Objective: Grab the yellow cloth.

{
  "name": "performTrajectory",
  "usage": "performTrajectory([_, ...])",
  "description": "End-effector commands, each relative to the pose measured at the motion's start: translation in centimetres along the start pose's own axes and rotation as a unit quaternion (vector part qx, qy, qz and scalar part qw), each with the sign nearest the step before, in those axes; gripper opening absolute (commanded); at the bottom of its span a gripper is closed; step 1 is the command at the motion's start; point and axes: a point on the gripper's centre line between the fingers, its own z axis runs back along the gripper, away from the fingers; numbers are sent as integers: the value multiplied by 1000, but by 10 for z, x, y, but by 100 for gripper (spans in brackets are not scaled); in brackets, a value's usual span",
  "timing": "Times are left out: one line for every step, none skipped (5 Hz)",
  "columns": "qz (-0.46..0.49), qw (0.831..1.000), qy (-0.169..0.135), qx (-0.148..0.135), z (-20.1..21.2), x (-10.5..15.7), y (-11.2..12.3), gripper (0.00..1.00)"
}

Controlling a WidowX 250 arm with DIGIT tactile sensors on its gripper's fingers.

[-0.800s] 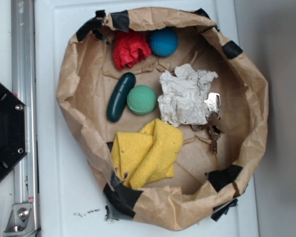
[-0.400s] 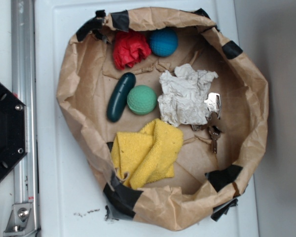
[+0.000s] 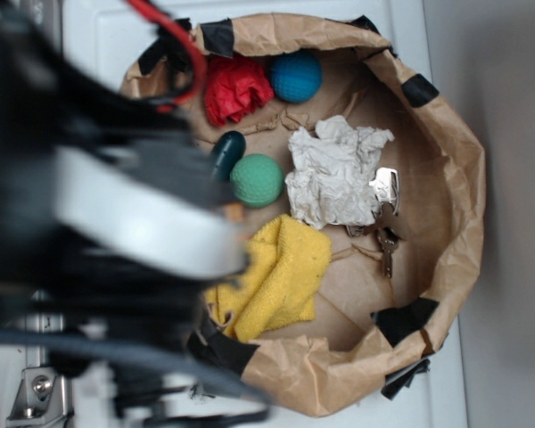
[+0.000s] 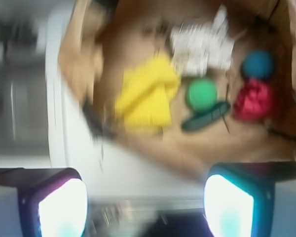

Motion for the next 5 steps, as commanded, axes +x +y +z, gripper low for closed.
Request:
performTrajectory([187,982,36,-17,-82,50,24,100])
performTrajectory([162,984,56,-52,-133,49,21,100])
performTrajectory([112,986,89,-79,-162,45,-2,100])
performTrajectory([78,990,93,-69,-174,40,-18,100])
performTrajectory([68,994,66,-62,-161,40,-22,0])
